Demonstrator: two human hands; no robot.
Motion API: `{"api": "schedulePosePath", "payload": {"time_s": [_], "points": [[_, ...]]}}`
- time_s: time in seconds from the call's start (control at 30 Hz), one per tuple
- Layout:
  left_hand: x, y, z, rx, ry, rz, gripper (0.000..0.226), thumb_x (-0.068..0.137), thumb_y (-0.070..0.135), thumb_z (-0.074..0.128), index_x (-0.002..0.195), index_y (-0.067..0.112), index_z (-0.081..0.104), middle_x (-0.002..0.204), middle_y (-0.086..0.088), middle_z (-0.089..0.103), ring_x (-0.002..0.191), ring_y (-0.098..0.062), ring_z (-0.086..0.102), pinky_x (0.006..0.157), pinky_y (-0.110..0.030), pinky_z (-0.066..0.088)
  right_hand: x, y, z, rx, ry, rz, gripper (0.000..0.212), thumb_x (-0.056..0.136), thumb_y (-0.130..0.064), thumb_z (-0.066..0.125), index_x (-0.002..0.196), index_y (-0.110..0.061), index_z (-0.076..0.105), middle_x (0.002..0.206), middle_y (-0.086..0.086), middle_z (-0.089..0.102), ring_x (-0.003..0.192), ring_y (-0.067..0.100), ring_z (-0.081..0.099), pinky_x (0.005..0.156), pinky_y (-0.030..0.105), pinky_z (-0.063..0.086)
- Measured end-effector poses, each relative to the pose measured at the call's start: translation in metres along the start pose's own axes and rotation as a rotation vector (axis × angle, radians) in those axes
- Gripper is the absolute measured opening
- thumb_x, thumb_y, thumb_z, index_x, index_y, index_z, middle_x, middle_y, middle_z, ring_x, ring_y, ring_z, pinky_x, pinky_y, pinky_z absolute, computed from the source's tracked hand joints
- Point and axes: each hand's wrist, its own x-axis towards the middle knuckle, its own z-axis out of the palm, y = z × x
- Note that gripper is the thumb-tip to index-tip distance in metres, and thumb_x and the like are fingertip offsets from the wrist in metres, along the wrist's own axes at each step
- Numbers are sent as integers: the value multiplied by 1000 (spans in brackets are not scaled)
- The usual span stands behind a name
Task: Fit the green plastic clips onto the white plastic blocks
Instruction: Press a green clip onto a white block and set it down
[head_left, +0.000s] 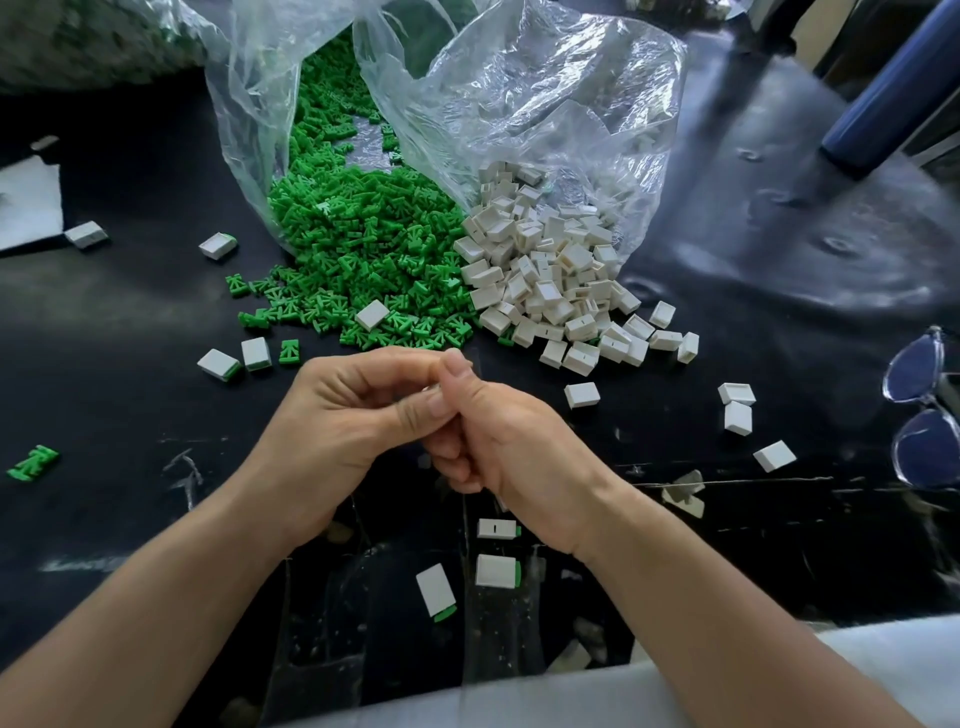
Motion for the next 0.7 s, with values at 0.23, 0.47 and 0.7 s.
{"api": "schedulePosePath", "payload": {"time_s": [0.23, 0.47, 0.7], "points": [[0, 3, -1, -30, 23, -9, 24, 70, 12, 69, 90, -1, 71, 58, -17, 61, 51, -30, 60, 53, -32, 53, -1, -4, -3, -16, 4, -32, 40, 93, -43, 32, 88, -8, 51, 62, -5, 48, 54, 6, 41, 52, 21, 30], [0, 4, -1, -59, 45, -36, 24, 69, 7, 58, 86, -5, 69, 62, -23, 62, 54, -35, 58, 54, -32, 53, -2, -6, -4, -86, 2, -54, 38, 74, -52, 38, 72, -17, 53, 62, -5, 50, 53, 5, 43, 50, 19, 31], [0, 4, 1, -49, 57, -30, 22, 69, 4, 55, 83, -5, 69, 69, -30, 62, 53, -29, 59, 53, -28, 52, -2, -4, -5, -162, 28, -64, 40, 73, -55, 36, 70, -17, 51, 64, -7, 51, 54, 3, 45, 52, 15, 34]]}}
